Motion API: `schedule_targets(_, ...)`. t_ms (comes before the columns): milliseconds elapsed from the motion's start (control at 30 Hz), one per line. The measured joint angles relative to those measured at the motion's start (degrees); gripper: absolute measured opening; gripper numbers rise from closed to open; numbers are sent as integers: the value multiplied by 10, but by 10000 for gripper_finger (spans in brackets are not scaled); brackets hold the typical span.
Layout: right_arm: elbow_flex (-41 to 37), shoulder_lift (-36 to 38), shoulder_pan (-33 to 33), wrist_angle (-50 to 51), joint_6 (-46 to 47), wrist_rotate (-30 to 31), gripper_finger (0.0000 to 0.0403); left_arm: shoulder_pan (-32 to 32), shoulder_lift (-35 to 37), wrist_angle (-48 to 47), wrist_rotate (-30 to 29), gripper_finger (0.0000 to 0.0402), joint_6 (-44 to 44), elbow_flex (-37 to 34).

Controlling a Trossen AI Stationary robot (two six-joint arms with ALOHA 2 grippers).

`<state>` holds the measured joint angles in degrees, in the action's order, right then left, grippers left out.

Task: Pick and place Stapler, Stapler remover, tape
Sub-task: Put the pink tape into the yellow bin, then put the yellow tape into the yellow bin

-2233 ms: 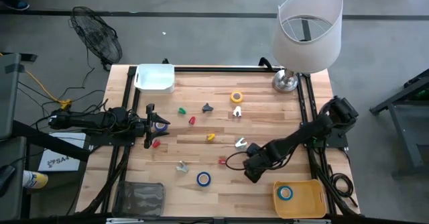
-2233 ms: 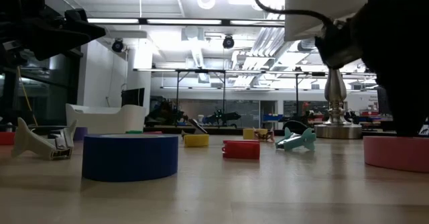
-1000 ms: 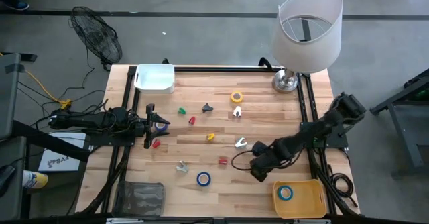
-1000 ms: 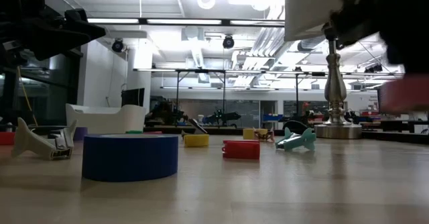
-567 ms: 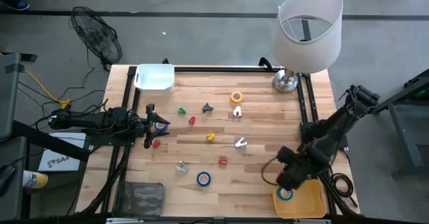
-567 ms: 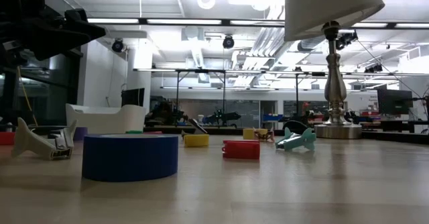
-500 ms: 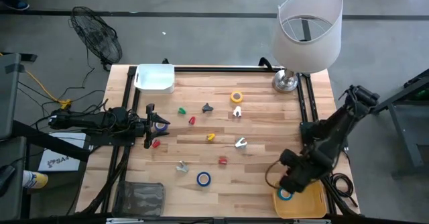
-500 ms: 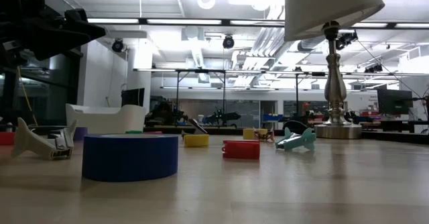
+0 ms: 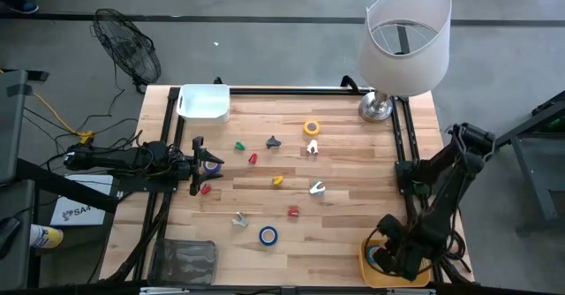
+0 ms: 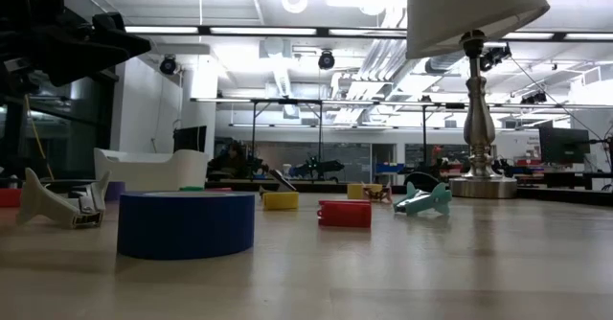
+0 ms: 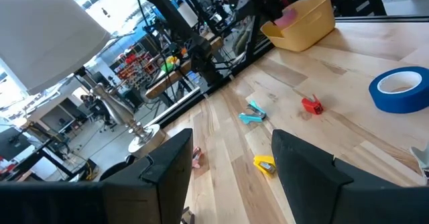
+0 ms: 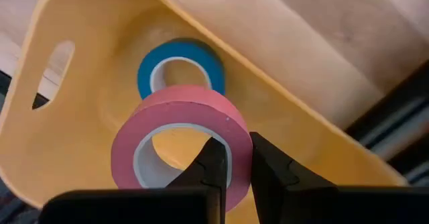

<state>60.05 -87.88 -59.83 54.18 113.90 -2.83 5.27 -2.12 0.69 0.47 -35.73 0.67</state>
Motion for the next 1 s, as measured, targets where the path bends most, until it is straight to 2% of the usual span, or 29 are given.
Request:
schedule_targets(167,0,-38,7,-28,19,0,32,0,0,0,0,199,0,0)
schedule_targets(367,0,-63,16,-33,31,-9,67,0,0,0,0,199,0,0)
schedule_targets(733,0,-63,32,-33,18,8,120,0,0,0,0,199,0,0)
schedule_targets(1000,0,-24,32,10,14,-20,172,0,0,0,0,199,0,0)
